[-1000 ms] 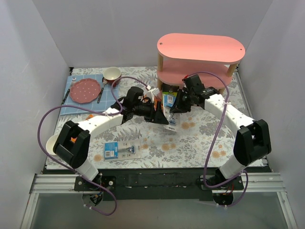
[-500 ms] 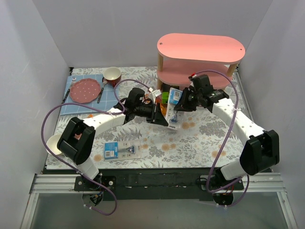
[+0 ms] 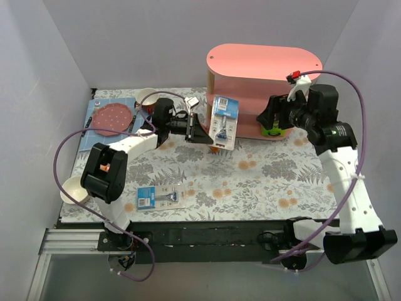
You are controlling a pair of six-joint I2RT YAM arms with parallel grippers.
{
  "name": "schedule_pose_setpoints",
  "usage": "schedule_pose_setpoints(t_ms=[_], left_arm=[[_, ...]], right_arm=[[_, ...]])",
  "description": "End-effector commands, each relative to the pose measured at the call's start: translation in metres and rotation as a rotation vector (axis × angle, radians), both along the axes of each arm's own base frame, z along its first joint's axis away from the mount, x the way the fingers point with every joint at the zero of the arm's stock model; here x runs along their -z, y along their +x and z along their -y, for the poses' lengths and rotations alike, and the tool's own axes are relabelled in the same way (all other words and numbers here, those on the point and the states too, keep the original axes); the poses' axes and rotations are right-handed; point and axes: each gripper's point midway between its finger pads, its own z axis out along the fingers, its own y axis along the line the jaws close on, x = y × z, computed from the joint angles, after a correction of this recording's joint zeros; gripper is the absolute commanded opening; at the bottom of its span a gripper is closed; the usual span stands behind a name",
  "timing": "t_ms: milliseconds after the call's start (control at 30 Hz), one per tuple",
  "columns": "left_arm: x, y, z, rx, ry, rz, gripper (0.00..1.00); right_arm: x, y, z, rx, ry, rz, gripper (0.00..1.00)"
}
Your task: Place and organize the shaving razors onto the shelf
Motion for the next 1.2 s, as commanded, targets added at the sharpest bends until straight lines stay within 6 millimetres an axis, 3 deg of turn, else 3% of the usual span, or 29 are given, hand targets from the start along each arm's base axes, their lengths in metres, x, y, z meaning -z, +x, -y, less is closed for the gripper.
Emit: schedule_pose_setpoints(t_ms=[0, 67, 233, 300, 500, 667, 1000, 1167], left_arm=[[-0.037, 0.001, 0.001, 0.141, -0.122, 0.021, 0.00], [-0.042, 0.000, 0.001, 0.189, -0.143, -0.013, 0.00], [-0.039, 0.027, 0.004, 0.187, -0.156, -0.042, 0.00], [-0.032, 0.047, 0.002, 0.147, -0.150, -0.078, 0.00], [-0.037, 0.102, -0.007, 0.067, -0.159, -0.060, 0.00], [-0.025, 0.143, 0.000, 0.032, -0.152, -0.071, 0.02], [-0.014, 0.173, 0.010, -0.095, -0.166, -0.079, 0.00], [-0.030, 0.181, 0.012, -0.170, -0.187, -0.096, 0.00]], right_arm=[[-0.001, -0.012, 0.016, -0.005, -0.108, 0.057, 0.86], [-0.002, -0.011, 0.023, 0.008, -0.143, 0.085, 0.86], [0.002, -0.003, 0.034, 0.034, -0.204, 0.098, 0.85], [0.004, -0.001, 0.037, 0.042, -0.222, 0.104, 0.85], [0.004, 0.002, 0.043, 0.045, -0.259, 0.109, 0.85], [0.012, 0.005, 0.049, 0.059, -0.289, 0.084, 0.85], [0.025, 0.016, 0.049, 0.056, -0.293, 0.045, 0.85], [0.028, 0.020, 0.048, 0.053, -0.293, 0.034, 0.85]])
